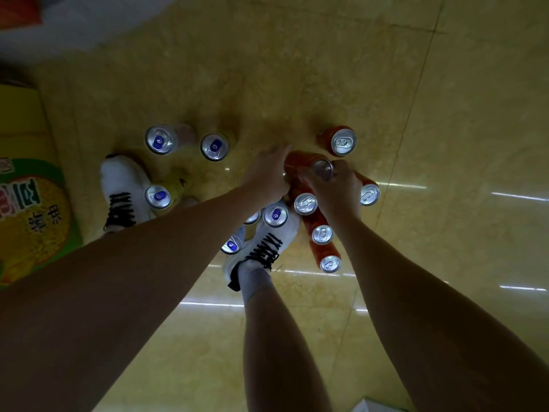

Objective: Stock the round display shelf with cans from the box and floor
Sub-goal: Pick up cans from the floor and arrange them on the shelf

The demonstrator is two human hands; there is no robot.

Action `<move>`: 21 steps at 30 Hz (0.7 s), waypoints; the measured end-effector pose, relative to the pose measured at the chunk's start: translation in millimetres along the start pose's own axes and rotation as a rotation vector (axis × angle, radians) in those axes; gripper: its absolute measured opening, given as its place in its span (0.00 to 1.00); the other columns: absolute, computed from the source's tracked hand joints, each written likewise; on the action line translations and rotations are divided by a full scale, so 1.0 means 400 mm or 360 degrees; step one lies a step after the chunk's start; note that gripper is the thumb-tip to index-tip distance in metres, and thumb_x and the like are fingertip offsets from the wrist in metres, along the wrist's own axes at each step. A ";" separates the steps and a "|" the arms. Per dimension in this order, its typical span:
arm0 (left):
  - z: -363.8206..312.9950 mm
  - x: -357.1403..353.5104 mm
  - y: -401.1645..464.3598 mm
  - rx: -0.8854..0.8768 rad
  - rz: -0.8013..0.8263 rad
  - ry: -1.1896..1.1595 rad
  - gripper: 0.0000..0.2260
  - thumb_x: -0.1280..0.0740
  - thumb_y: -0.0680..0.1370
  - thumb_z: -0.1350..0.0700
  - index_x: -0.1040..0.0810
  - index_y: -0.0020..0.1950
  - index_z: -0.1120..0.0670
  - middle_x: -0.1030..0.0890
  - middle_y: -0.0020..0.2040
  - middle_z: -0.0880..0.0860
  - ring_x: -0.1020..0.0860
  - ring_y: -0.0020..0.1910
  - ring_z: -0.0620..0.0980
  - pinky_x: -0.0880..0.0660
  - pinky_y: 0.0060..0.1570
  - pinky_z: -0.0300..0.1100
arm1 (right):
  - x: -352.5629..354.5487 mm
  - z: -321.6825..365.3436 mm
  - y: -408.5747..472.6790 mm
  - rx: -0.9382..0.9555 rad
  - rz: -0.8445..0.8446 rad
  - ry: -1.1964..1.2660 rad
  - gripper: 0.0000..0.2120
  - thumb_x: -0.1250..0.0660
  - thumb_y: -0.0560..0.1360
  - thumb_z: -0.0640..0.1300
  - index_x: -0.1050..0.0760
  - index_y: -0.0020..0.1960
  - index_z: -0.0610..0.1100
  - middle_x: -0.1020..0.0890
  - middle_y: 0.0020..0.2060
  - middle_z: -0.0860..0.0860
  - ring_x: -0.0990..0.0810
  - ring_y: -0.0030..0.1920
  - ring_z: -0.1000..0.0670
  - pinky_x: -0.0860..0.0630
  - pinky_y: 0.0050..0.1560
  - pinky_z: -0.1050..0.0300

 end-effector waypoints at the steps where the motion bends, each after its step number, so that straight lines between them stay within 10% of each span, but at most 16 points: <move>1: -0.009 0.007 -0.003 -0.0039 0.0030 0.0006 0.35 0.28 0.68 0.63 0.34 0.74 0.51 0.27 0.68 0.55 0.26 0.63 0.57 0.27 0.59 0.48 | 0.008 0.017 -0.014 0.0025 0.0026 0.0015 0.26 0.25 0.63 0.64 0.24 0.46 0.44 0.20 0.36 0.53 0.22 0.38 0.52 0.33 0.34 0.61; 11: -0.104 0.221 -0.088 -0.0206 0.0030 -0.0099 0.30 0.21 0.62 0.56 0.27 0.61 0.50 0.19 0.54 0.51 0.21 0.53 0.54 0.24 0.50 0.50 | 0.086 0.232 -0.131 0.0167 0.0244 0.0002 0.15 0.30 0.73 0.57 0.22 0.54 0.49 0.21 0.35 0.58 0.25 0.38 0.59 0.36 0.33 0.74; 15: -0.123 0.355 -0.154 -0.0041 0.0059 -0.0256 0.34 0.19 0.59 0.56 0.27 0.62 0.52 0.18 0.54 0.53 0.21 0.53 0.53 0.25 0.50 0.45 | 0.135 0.311 -0.187 0.0157 0.0215 0.0105 0.15 0.41 0.77 0.46 0.24 0.61 0.46 0.16 0.48 0.48 0.20 0.49 0.48 0.24 0.49 0.57; 18: -0.153 0.479 -0.218 0.0126 0.0051 -0.0539 0.37 0.19 0.50 0.50 0.25 0.56 0.48 0.18 0.52 0.52 0.19 0.52 0.54 0.20 0.51 0.50 | 0.189 0.394 -0.251 0.0243 0.0204 0.0026 0.18 0.39 0.75 0.33 0.23 0.63 0.41 0.17 0.52 0.46 0.19 0.51 0.49 0.28 0.49 0.69; 21: -0.213 0.615 -0.298 0.0243 0.0072 -0.0699 0.39 0.16 0.51 0.55 0.24 0.60 0.50 0.18 0.54 0.52 0.19 0.53 0.54 0.20 0.53 0.51 | 0.239 0.519 -0.335 0.0396 0.0271 0.0006 0.21 0.30 0.73 0.37 0.26 0.66 0.43 0.18 0.55 0.46 0.19 0.52 0.47 0.23 0.55 0.52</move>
Point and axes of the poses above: each hand's wrist, its own y-axis towards the middle knuckle, its own x-axis out of the back of the hand, z = x × y, the point moved 9 cm from there along y, towards the middle knuckle
